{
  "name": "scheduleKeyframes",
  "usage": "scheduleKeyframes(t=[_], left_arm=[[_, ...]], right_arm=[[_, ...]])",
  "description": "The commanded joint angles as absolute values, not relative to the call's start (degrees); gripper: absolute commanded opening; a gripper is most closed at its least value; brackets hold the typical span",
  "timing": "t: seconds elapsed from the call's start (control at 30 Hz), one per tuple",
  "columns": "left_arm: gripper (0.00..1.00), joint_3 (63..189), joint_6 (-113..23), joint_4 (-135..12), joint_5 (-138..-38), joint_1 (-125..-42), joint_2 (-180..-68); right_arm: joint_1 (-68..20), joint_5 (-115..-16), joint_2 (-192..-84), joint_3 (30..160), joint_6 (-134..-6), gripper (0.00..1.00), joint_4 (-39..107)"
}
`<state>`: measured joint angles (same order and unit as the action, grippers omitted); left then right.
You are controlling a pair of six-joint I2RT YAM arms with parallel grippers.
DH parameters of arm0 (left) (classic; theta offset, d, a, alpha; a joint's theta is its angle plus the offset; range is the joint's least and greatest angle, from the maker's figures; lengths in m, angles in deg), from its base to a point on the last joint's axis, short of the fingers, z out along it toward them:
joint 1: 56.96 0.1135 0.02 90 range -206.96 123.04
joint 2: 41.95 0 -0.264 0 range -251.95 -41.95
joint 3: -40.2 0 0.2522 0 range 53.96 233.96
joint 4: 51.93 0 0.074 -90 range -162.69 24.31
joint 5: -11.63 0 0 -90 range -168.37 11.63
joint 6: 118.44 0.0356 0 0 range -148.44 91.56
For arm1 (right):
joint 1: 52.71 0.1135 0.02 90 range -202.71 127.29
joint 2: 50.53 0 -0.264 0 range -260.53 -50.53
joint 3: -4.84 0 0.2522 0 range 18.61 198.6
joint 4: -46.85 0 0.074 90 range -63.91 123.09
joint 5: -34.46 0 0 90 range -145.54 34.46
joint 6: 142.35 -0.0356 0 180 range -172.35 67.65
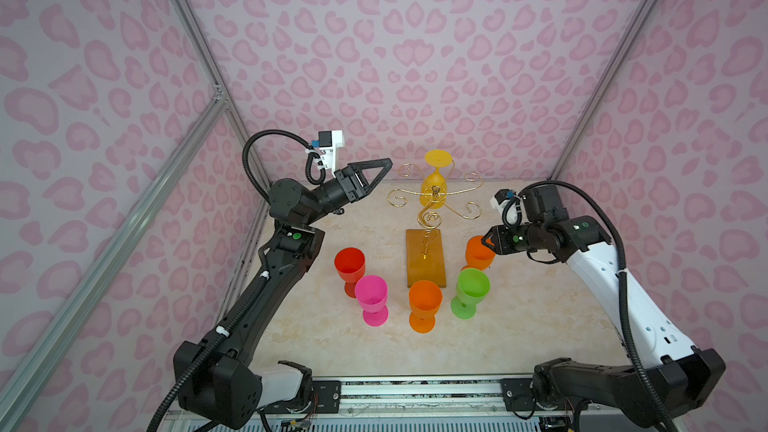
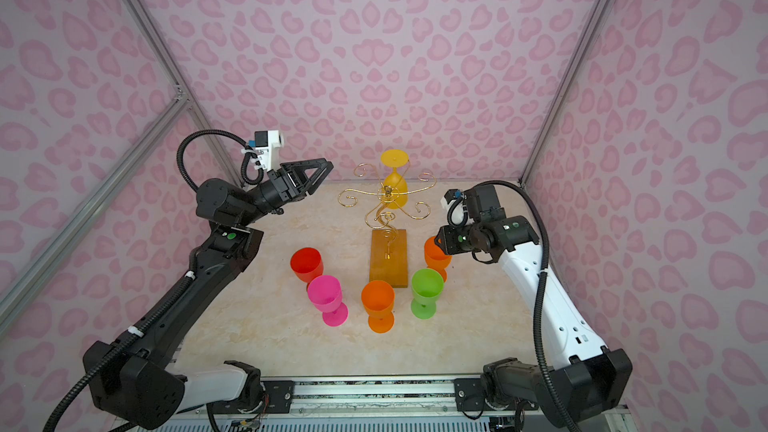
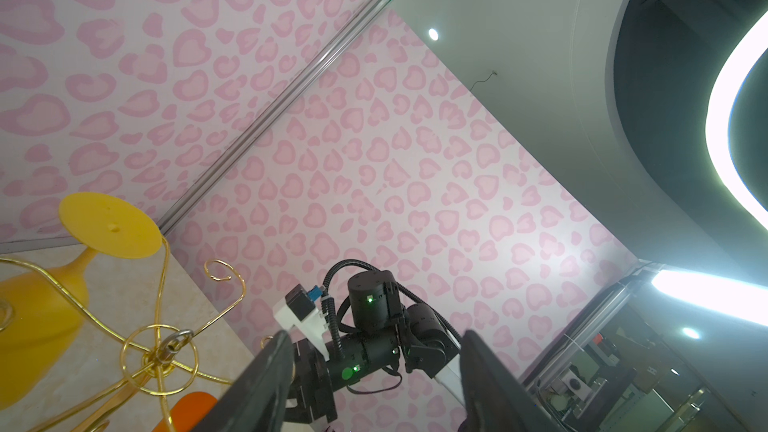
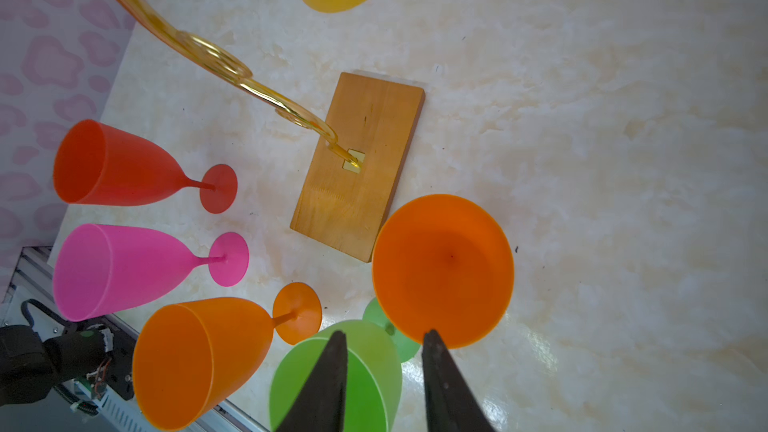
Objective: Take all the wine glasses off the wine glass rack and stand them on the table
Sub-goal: 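Open the right gripper to release the orange glass and raise it, then move the right gripper up to the yellow glass foot on the rack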
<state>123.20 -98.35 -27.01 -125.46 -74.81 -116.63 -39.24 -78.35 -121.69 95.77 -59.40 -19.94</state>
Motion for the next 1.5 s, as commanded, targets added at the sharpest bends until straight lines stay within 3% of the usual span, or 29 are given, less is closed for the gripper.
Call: scheduleKeyframes(t=[0.0, 0.3, 0.6, 1.1, 1.47], left_arm=[[0.66, 123.22, -97.74, -26.29, -125.48, -74.73, -116.88], [0.66, 123.22, -98.11, -25.88, -125.75, -74.72, -117.06], [0.66, 122.01, -97.39, -26.61, -125.58, -74.56, -115.48], [0.66, 120.72, -97.07, -26.97, -125.66, -74.45, -115.64], [0.66, 120.23, -96.96, -26.89, -125.66, -74.45, -115.85]], right_arm=[[-41.67, -81.62, -118.62, 96.75, -62.45, 0.32, -17.22], [-45.22, -86.95, -113.78, 98.42, -72.37, 0.34, -1.46], [-45.35, -96.80, -128.04, 106.67, -85.21, 0.39, 20.16], [-40.77, -94.80, -155.92, 138.60, -77.23, 0.41, 1.34], [-40.10, -93.02, -159.42, 140.05, -76.79, 0.42, -0.28]])
